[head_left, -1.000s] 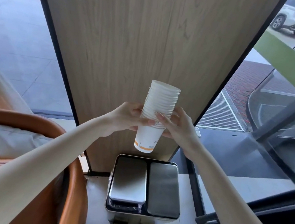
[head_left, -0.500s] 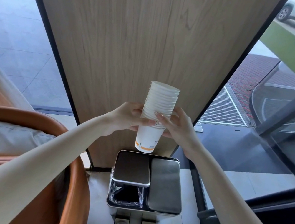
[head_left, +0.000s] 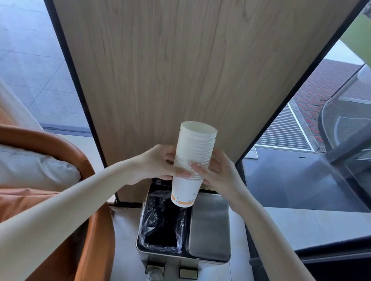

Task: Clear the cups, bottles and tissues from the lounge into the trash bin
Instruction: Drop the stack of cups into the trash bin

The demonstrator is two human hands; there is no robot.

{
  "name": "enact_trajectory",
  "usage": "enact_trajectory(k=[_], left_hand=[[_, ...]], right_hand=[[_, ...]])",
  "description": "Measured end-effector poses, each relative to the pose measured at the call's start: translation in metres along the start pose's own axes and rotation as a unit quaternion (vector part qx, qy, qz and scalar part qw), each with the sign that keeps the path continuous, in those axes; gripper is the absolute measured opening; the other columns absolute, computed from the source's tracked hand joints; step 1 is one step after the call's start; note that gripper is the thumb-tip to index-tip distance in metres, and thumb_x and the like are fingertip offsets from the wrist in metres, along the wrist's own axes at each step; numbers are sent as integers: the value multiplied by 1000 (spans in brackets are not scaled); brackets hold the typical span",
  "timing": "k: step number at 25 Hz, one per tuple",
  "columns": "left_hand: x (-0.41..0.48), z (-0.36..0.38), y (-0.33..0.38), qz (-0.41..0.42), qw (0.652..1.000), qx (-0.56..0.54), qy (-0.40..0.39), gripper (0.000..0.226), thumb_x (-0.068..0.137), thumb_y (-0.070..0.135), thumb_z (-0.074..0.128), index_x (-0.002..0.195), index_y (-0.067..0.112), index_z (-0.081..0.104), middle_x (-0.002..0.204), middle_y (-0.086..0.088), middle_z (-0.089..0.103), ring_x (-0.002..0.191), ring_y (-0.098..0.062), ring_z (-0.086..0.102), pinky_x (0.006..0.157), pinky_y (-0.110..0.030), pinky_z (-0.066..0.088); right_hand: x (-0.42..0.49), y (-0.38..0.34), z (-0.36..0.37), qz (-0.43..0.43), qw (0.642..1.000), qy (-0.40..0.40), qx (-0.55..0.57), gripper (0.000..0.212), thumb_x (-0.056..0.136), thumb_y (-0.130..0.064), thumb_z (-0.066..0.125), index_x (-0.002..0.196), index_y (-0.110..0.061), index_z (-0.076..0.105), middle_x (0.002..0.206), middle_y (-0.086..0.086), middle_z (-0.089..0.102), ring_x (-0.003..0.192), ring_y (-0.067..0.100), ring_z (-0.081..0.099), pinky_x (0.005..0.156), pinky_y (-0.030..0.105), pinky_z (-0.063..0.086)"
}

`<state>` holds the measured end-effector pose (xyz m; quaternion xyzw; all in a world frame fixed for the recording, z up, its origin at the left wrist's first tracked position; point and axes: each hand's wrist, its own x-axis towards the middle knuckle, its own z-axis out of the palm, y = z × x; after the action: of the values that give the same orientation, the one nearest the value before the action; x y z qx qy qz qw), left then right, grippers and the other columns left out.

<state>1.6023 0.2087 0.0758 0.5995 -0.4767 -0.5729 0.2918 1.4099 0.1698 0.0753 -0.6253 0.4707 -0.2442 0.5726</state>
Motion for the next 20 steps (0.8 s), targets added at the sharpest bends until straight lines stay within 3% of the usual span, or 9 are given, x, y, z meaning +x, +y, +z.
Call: enact_trajectory(k=[10, 14, 16, 20], left_hand=[[16, 4, -47, -37, 999, 11, 28, 70, 69, 19, 87, 132, 20, 55, 122, 4, 66, 112, -13, 63, 90, -33, 57], [27, 2, -57, -46, 998, 16, 42, 74, 63, 29, 89, 129, 21, 58, 121, 6, 68, 116, -12, 62, 99, -39, 52], [32, 2, -62, -50, 997, 24, 48, 85, 55, 42, 89, 132, 24, 56, 129, 8, 64, 123, -12, 57, 106, -41, 46], [36, 2, -68, -93, 993, 33, 66, 92, 69, 43, 83, 147, 24, 39, 150, 1, 44, 138, -19, 41, 107, -39, 43]], right_hand=[[18, 45, 12, 30, 998, -42, -35, 74, 66, -38, 84, 131, -21, 54, 122, -9, 67, 111, 7, 64, 98, 39, 52], [27, 49, 14, 43, 997, -51, -26, 82, 60, -45, 83, 133, -23, 53, 125, -9, 66, 115, 8, 62, 101, 41, 49], [29, 52, 14, 50, 997, -55, -34, 89, 61, -46, 84, 139, -25, 47, 135, -7, 59, 123, 10, 56, 106, 39, 45], [28, 58, 11, 78, 994, -48, -54, 91, 75, -36, 79, 150, -21, 30, 148, -3, 45, 133, 16, 46, 110, 34, 38]])
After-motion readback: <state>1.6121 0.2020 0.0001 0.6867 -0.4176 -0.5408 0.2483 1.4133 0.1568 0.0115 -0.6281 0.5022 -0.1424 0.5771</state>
